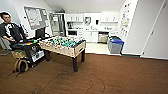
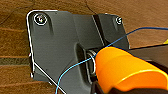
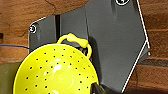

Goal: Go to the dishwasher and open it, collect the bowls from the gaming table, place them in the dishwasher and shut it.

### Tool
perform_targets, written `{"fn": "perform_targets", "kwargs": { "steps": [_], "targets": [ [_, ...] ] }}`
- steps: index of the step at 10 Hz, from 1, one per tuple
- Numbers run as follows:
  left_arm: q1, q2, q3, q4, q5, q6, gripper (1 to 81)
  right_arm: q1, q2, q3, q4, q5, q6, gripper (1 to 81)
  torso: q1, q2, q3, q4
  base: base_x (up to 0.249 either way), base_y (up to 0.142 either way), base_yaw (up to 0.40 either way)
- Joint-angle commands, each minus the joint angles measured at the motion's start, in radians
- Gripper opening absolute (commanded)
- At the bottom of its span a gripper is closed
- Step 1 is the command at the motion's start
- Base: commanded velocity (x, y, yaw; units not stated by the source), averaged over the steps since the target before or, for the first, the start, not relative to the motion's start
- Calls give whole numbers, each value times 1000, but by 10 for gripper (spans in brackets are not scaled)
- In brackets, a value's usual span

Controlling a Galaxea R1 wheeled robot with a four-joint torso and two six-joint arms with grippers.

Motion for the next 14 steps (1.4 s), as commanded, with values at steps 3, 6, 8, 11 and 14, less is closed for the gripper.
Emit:
{"fn": "perform_targets", "kwargs": {
  "steps": [3, 6, 8, 11, 14],
  "targets": [
    [-37, -20, 0, 6, 20, 2, 10, 36, -5, 4, -10, -43, -3, 10, 0, 0, 0, 0, 101, -117, 0],
    [-37, -20, 0, 6, 20, 2, 10, 37, -4, 4, -10, -43, -3, 10, 0, 0, 0, 0, 101, -121, 0],
    [-37, -20, 1, 6, 20, 2, 10, 37, -4, 4, -10, -43, -3, 10, 0, 0, 0, 0, 101, -112, 0],
    [-37, -23, 1, 6, 20, 1, 10, 39, -4, 5, -12, -44, -3, 10, 0, 0, 0, 0, 101, -90, 0],
    [-37, -22, 1, 6, 20, 1, 10, 36, -4, 4, -12, -43, -3, 10, -1, 0, 0, 0, 106, -21, 0]
  ]
}}
